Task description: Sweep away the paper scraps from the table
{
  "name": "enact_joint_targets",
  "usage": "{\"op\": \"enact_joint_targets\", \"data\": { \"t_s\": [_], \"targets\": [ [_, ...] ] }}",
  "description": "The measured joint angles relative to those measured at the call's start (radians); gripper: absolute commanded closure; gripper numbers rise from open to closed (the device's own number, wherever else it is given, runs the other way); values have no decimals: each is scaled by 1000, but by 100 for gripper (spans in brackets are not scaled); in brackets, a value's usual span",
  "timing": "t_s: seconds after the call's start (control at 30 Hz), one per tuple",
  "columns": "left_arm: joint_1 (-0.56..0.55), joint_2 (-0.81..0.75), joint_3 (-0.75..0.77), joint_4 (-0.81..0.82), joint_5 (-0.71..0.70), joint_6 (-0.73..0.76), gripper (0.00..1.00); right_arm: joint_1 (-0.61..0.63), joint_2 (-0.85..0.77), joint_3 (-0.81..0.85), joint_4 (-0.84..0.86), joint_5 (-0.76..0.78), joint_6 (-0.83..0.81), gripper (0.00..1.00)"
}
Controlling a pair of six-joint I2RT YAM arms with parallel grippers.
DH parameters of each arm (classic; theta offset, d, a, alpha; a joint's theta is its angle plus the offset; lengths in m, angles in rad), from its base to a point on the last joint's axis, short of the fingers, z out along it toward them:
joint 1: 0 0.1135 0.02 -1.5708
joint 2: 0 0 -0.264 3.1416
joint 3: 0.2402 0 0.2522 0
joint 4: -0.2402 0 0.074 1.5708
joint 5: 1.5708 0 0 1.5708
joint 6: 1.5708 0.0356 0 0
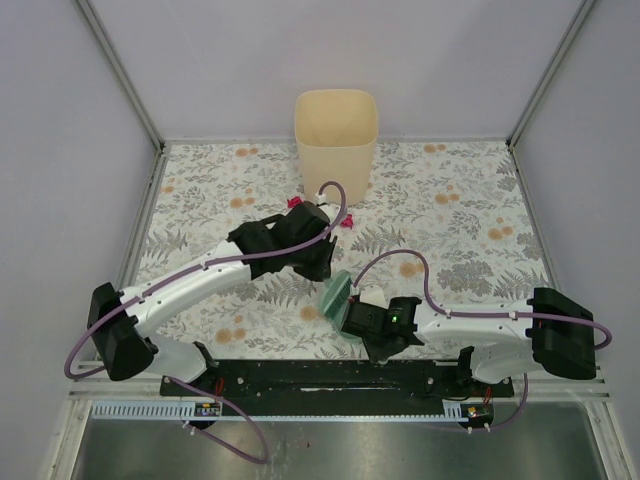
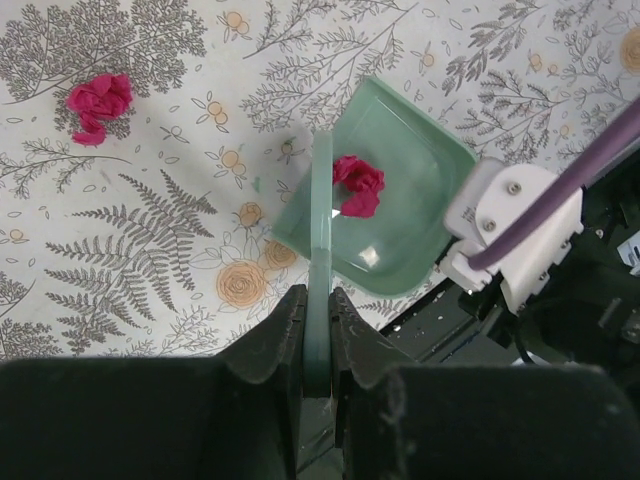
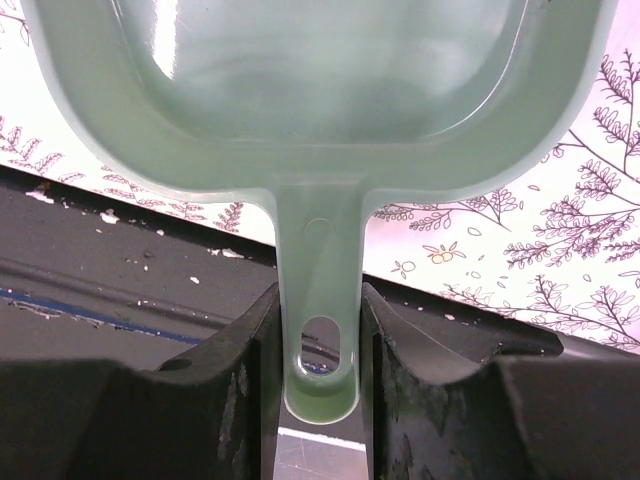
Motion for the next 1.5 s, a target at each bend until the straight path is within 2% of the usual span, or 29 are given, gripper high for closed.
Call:
{"op": "enact_joint_targets", "data": {
  "t_s": [0.33, 0.6, 0.83, 0.97, 1.2, 1.5],
  "targets": [
    [-35, -62, 10, -88, -28, -34, 100, 0, 9, -19, 47, 56, 27, 100],
    [-38, -184, 71, -189, -90, -66, 100, 0, 31, -23, 74, 105, 39, 100],
    [-37, -332, 77, -283, -254, -78, 100, 0, 43, 5, 60, 117, 39, 100],
    [-6, -444, -20, -288, -336, -82, 100, 0, 44, 66, 25, 126, 34, 100],
    [124, -571, -219, -287, -372, -68, 100, 0, 44, 209, -35, 149, 19, 100],
    [146, -667, -288, -241, -375, -48, 100, 0, 109, 431, -120, 173, -40, 100]
  ]
}}
